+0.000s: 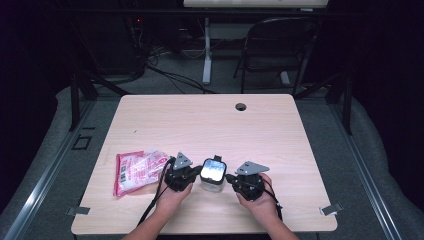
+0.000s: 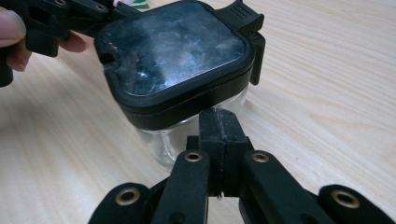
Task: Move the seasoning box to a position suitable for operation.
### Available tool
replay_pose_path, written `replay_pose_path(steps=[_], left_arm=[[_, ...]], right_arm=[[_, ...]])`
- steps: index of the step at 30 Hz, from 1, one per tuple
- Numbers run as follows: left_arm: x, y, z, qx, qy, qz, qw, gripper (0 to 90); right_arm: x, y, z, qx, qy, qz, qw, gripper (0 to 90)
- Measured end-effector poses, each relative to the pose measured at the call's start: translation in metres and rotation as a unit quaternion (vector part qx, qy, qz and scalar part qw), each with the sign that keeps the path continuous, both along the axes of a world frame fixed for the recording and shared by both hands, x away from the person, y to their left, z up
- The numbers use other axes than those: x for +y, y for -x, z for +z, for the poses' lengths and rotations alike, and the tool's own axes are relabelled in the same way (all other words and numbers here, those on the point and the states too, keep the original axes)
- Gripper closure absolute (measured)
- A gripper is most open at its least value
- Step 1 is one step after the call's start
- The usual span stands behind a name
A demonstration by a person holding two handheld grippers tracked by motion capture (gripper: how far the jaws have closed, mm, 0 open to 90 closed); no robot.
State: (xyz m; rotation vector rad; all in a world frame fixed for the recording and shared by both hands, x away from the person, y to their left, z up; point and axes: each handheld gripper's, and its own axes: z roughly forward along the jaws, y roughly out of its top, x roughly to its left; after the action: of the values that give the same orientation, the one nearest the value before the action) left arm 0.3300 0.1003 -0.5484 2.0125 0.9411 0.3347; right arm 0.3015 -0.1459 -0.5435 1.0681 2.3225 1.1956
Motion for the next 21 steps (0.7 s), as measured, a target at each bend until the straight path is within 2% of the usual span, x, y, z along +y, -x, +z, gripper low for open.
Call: replay_pose_path(steps=[3,5,9,11,14,19,21], left_arm=[[0.005,0.007,0.001,0.003,0.007,0.006,0.9999,90.0],[0.007,0.011,-0.001,0.005,0.009,-0.003,0.9999,90.0],[0.009,0.019,-0.004,0.006,-0.001,0.0,1.0,90.0],[0.011,0.024,-0.004,0.009,0.0,0.0,1.0,90.0],[0.011,0.03,-0.004,0.01,-0.003,-0.001,0.9999,90.0],[0.008,0.04,-0.007,0.009,-0.013,-0.014,0.9998,90.0],[0.006,0.041,-0.008,0.009,-0.013,-0.013,0.9998,90.0]], right_arm=[[-0.006,-0.003,0.002,-0.002,-0.002,-0.014,0.9999,90.0],[-0.012,-0.008,0.003,-0.003,-0.007,-0.025,0.9996,90.0],[-0.022,-0.024,0.003,0.002,-0.039,-0.037,0.9986,90.0],[-0.021,-0.029,0.003,0.0,-0.044,-0.03,0.9986,90.0],[-0.017,-0.035,0.003,-0.007,-0.037,-0.017,0.9992,90.0],[-0.013,-0.046,-0.002,0.004,-0.031,-0.012,0.9994,90.0],[-0.011,-0.051,-0.002,0.005,-0.036,-0.011,0.9993,90.0]])
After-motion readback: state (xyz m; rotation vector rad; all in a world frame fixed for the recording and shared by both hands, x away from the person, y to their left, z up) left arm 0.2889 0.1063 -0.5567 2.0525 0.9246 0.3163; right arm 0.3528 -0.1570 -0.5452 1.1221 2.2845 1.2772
